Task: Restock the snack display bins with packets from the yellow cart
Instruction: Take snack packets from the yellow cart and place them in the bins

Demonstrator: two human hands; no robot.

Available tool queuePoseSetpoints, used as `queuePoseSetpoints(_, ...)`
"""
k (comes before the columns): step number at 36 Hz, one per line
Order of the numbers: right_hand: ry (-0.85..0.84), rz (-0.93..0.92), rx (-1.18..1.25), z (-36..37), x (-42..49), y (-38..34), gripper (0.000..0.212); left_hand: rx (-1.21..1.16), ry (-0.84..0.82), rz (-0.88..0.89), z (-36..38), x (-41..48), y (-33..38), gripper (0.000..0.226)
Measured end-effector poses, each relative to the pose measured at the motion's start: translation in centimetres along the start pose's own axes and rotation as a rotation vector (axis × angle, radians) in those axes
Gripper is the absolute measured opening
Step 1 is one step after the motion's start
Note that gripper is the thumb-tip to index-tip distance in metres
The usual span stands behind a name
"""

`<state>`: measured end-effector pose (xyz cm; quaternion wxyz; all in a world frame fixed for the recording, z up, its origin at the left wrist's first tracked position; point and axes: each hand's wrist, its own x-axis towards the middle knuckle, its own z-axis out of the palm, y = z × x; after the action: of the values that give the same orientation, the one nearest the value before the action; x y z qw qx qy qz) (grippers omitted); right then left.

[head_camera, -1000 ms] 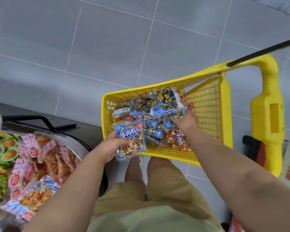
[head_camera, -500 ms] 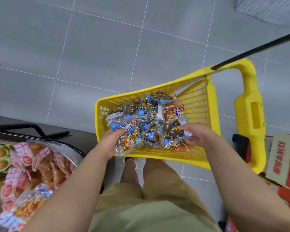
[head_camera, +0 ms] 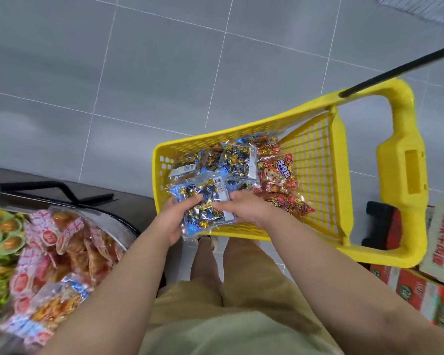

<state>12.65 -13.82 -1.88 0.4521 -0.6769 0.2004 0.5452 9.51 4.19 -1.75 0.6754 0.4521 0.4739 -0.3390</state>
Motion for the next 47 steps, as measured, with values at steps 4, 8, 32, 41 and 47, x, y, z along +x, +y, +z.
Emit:
queuePoseSetpoints(4, 0.322, -0.054, 0.198, -1.7, 1.6, -0.1, 0.035, -0.025, 0.050, 0.004, -0.7, 0.4, -0.1, 0.066)
queuePoseSetpoints(8, 0.819, -0.018, 0.165, -4.2, 4.0, 0.1, 0.040, -0.062, 0.052, 0.019, -1.5, 0.6, -0.6, 0.050)
queuePoseSetpoints(32, 0.167, 0.116, 0.747, -2.8, -2.0, 4.3, 0.034, -0.043, 0.137, 0.143, -5.1, -4.4, -2.6, 0.046)
queuePoseSetpoints(41, 0.064, -0.015, 0.058, 1.0, -5.0, 4.8, 0.073, -0.087, 0.373, 0.268, -7.4, -11.3, -9.3, 0.071)
queuePoseSetpoints(47, -0.052, -0.044, -0.193, 3.5, -6.4, 4.9, 0.044, -0.513, 0.426, 0.304, -7.8, -15.2, -18.2, 0.033)
